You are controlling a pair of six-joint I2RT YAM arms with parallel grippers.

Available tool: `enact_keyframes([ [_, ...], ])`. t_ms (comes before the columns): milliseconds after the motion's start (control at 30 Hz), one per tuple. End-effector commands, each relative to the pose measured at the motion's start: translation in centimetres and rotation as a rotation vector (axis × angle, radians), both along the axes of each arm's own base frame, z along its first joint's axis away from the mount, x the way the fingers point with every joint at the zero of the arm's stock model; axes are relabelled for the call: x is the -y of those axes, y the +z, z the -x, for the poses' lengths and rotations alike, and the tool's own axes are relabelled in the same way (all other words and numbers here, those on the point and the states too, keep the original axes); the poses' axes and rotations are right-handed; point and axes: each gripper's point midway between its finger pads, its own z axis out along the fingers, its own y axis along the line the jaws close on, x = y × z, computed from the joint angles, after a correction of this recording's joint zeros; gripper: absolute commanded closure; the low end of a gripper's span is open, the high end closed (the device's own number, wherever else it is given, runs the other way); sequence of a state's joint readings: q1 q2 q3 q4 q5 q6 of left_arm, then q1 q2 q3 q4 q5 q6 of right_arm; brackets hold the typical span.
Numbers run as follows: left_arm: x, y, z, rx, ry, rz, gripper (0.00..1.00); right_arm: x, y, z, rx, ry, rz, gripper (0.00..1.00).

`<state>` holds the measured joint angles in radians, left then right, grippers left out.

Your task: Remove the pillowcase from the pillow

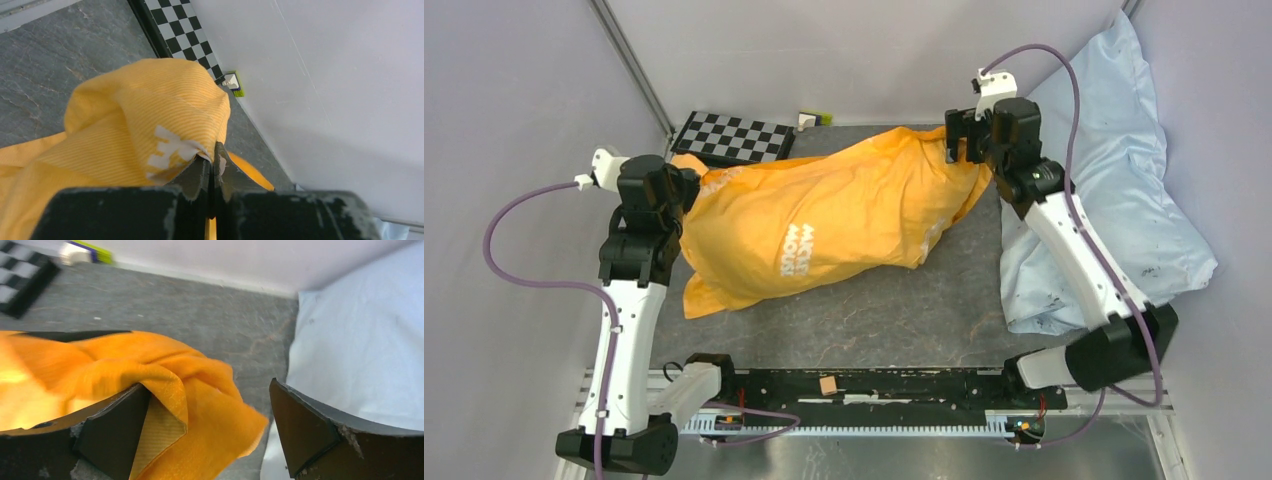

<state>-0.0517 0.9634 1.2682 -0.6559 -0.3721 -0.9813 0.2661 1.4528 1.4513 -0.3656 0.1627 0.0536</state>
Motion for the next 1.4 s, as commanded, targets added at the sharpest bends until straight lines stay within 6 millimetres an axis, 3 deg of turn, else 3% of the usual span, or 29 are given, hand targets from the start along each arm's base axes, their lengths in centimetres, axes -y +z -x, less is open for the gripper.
enact_keyframes([
  [0,-0.8,0.8,0.3,0.027,0.018,-0.054,0.98,-5.8,8.0,5.8,0.22,0.239,-0.014,0.02],
  [100,-0.6,0.9,0.3,0.027,0.0,-0.06,0.98,-7.1,10.8,8.3,0.282,0.301,-0.034,0.02],
  [233,-0.1,0.8,0.2,0.024,-0.031,-0.061,0.98,-8.0,11.0,10.4,0.292,0.348,-0.048,0.02],
  [300,0.0,0.6,0.3,0.02,-0.038,-0.065,0.98,-9.2,10.1,11.8,0.276,0.441,-0.063,0.02],
  [467,-0.6,0.4,0.5,0.008,-0.02,-0.097,0.98,-16.0,4.6,18.6,0.125,0.834,-0.082,0.02],
  [567,-0.5,-0.2,0.0,-0.012,-0.021,-0.097,0.98,-18.6,1.1,21.8,0.058,0.917,0.018,0.02],
  [700,-0.7,-1.9,-1.2,-0.062,-0.013,-0.11,0.98,-20.6,-1.5,23.5,0.056,0.919,0.056,0.02],
  [800,-0.8,-3.5,-2.2,-0.112,-0.007,-0.114,0.98,-21.4,-2.8,22.6,0.044,0.837,0.132,0.02],
  [967,-0.7,-5.7,-3.5,-0.176,-0.007,-0.084,0.97,-21.8,-4.1,18.4,0.055,0.648,0.223,0.02],
  [1033,-0.8,-6.0,-3.5,-0.175,0.002,-0.056,0.9,-22.3,-4.5,16.7,0.042,0.612,0.237,0.03],
  [1133,-1.3,-4.9,-3.0,-0.132,0.003,-0.064,0.69,-22.9,-5.2,13.2,0.012,0.556,0.22,0.03],
  [1267,-2.1,-2.3,-1.6,-0.077,0.014,-0.14,0.2,-23.2,-4.6,7.9,0.009,0.503,0.122,0.04],
  [1367,-2.9,-0.3,-0.2,-0.06,0.031,-0.203,0.02,-23.4,-4.6,3.9,-0.005,0.479,0.07,0.02],
])
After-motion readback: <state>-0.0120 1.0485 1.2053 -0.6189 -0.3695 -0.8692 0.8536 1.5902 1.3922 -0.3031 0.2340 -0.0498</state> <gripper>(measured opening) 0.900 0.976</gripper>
